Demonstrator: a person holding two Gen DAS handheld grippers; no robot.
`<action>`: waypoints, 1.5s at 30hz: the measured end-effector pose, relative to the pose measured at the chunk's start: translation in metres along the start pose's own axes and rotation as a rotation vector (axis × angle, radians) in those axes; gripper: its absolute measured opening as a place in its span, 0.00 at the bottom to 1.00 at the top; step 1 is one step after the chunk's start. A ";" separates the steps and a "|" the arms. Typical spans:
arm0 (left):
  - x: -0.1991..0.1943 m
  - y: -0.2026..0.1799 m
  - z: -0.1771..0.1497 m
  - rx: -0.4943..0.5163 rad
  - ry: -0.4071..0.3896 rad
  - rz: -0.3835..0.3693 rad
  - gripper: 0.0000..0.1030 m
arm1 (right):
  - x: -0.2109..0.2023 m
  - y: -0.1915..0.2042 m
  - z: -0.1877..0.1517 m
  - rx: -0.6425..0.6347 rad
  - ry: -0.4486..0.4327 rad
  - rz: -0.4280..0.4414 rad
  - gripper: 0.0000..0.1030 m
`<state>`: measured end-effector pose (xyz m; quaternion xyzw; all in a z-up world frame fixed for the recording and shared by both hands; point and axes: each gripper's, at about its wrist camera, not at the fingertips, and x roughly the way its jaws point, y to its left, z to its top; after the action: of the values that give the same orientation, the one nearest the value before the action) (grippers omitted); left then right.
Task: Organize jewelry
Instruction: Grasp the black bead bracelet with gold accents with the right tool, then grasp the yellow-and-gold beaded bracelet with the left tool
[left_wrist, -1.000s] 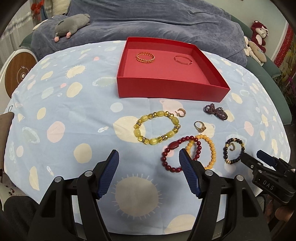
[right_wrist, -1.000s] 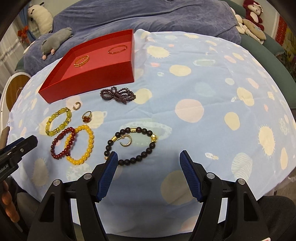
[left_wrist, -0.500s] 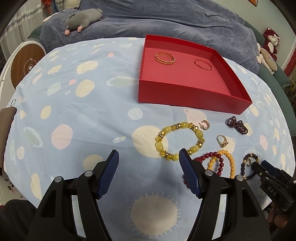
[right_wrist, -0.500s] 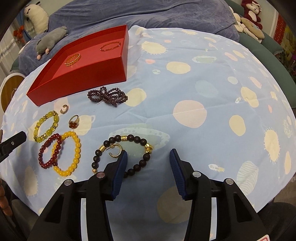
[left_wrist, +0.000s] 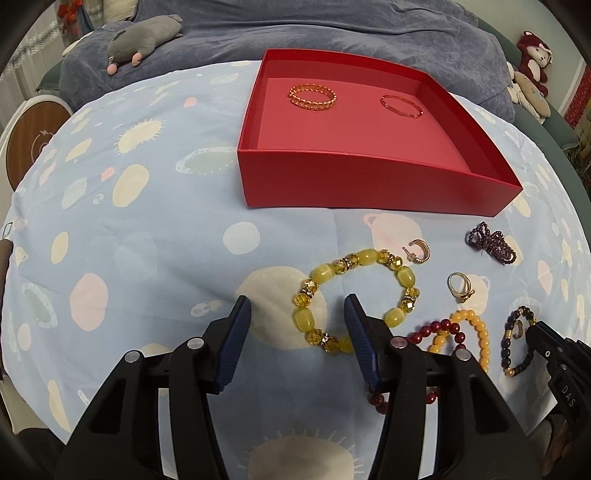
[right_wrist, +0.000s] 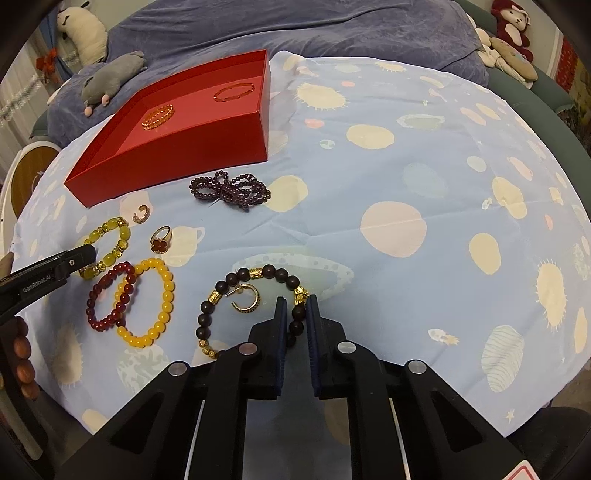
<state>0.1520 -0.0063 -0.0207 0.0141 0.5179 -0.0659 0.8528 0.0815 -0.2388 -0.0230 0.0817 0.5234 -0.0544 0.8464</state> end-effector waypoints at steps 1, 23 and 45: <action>0.000 0.000 0.000 -0.001 -0.003 0.004 0.38 | 0.000 -0.001 0.000 0.006 0.002 0.005 0.08; -0.052 -0.003 0.007 0.009 -0.074 -0.040 0.08 | -0.055 0.012 0.013 0.001 -0.110 0.105 0.07; -0.116 0.005 0.020 0.012 -0.166 -0.116 0.00 | -0.095 0.031 0.026 -0.043 -0.177 0.172 0.07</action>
<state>0.1174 0.0081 0.0914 -0.0161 0.4449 -0.1191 0.8875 0.0678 -0.2127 0.0763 0.1030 0.4386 0.0225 0.8925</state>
